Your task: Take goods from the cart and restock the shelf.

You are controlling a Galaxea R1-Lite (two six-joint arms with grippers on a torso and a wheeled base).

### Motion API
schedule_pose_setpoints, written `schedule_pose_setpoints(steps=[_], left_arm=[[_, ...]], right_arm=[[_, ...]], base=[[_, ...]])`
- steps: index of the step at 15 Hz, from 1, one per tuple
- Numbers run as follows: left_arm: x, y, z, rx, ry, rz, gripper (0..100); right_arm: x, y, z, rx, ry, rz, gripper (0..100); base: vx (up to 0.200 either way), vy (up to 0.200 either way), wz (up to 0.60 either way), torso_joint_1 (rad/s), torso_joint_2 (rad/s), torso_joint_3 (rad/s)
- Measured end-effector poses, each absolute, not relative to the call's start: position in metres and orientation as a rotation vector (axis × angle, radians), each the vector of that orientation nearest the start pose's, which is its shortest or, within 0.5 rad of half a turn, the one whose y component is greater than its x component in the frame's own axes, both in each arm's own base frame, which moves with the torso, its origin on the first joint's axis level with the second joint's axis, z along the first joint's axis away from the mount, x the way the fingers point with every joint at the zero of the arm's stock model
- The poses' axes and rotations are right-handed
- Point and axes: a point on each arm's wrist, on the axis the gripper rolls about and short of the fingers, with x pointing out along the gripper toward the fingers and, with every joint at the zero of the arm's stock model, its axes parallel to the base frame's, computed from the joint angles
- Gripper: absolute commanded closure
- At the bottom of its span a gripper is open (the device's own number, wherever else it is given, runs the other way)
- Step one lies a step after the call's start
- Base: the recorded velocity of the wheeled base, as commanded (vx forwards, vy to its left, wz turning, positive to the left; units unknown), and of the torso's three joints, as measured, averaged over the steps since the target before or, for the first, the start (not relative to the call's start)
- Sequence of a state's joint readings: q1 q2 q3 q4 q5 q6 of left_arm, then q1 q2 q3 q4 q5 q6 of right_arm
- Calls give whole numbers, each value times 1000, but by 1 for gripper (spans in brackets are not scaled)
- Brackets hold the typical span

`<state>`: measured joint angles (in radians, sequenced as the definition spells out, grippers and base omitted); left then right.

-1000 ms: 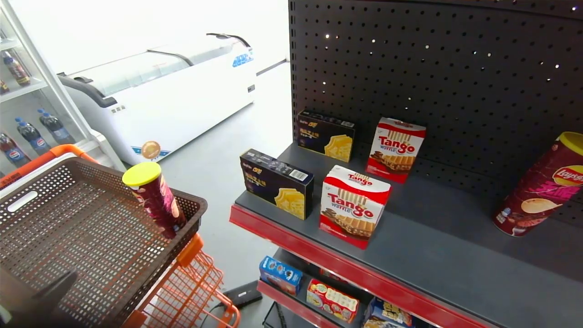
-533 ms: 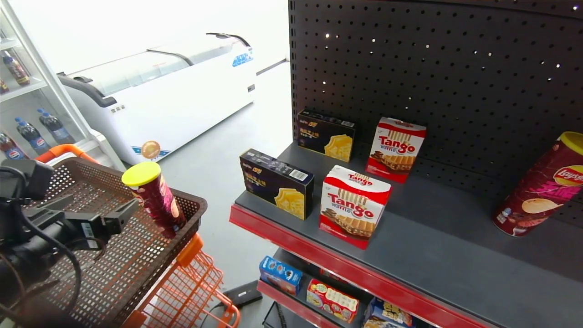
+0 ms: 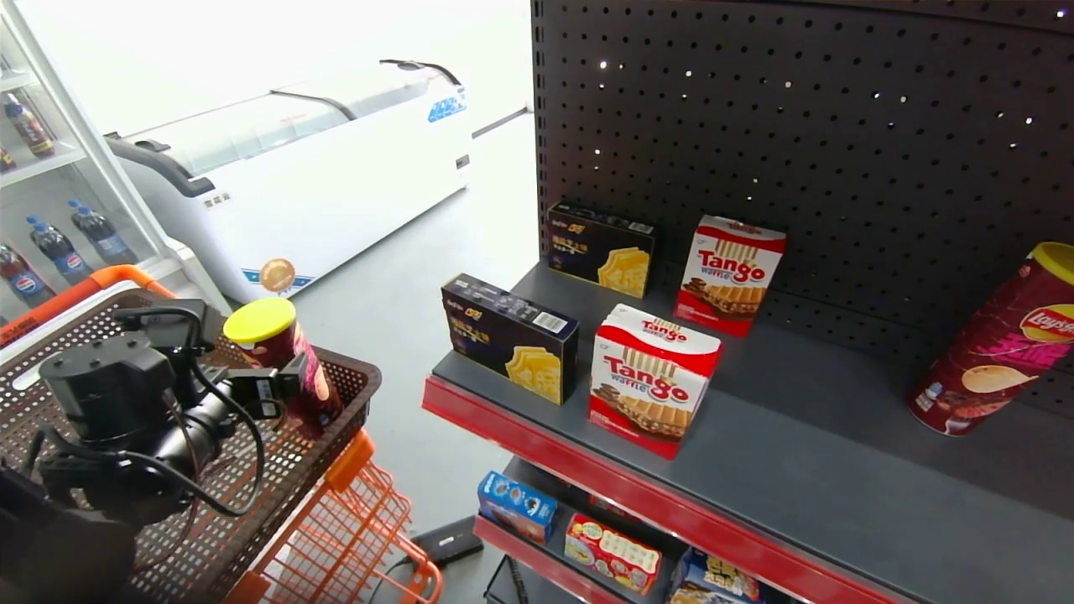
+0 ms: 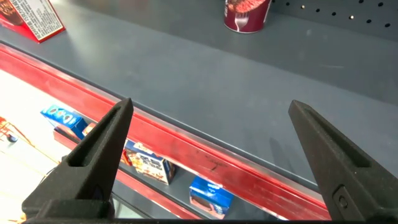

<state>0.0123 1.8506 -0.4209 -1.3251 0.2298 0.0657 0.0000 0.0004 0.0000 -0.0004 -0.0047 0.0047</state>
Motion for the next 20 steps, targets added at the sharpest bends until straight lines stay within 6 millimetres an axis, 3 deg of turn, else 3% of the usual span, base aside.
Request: schedule_pose_setpoints(steps=[6, 12, 13, 20], left_arm=[[328, 7, 92, 77, 101, 242, 0], [348, 13, 79, 76, 101, 258, 0], [350, 13, 77, 75, 101, 260, 100], [358, 18, 79, 80, 82, 279, 100]], right_arm=[[-23, 0, 76, 4, 0, -5, 0], [-23, 0, 76, 5, 0, -5, 0], [-23, 0, 76, 4, 0, -5, 0], [-23, 0, 76, 5, 0, -5, 0]], base=[[0, 0, 0, 0, 0, 0], [0, 0, 0, 0, 0, 0], [0, 0, 0, 0, 0, 0], [0, 0, 0, 0, 0, 0]])
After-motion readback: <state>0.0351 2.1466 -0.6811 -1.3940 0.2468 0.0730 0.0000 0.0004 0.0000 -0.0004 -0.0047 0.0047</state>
